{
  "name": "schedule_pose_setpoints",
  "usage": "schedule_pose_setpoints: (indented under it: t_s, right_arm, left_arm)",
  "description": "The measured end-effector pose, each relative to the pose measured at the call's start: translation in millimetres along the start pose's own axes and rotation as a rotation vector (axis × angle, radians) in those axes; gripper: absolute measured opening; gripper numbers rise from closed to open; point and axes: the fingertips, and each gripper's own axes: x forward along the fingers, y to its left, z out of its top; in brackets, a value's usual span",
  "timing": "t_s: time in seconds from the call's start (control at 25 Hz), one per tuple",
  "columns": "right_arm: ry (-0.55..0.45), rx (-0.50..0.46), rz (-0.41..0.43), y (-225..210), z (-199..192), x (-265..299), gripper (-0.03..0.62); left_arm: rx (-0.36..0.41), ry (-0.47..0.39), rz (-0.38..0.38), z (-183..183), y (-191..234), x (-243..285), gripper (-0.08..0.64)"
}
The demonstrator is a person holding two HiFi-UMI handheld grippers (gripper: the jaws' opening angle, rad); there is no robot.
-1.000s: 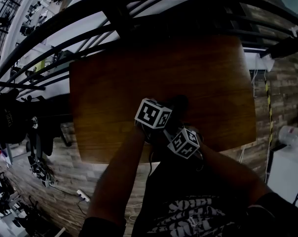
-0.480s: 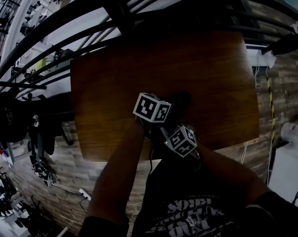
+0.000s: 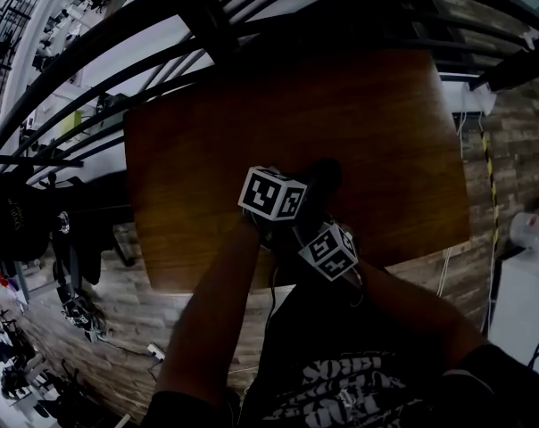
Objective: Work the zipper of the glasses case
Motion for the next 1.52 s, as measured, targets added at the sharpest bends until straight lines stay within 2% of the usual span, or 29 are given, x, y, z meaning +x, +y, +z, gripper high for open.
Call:
schedule_pose_setpoints:
  t_s: [0.4,0.92,1.28,1.52]
  right_arm:
    - [0.030,-0.019,-0.006,-14,-10,-16,-0.002]
    - [0.055,-0.033,-0.059,-67,-32,-48,-0.002]
    - [0.050,-0.028,-0.093,-96,-34,-62,0.000]
    - [0.059,-0.066,-0.126,-118,-35,-70,0.000]
  left_arm:
    - [0.024,0.015,0.032,-4,5,-1,0.005]
    - [0.013,0.025,0.022,0,-1,4,0.005]
    - [0.022,0.026,0.037,2,-2,6,0.005]
    - [0.033,0.025,0.046,3,-4,6,0.005]
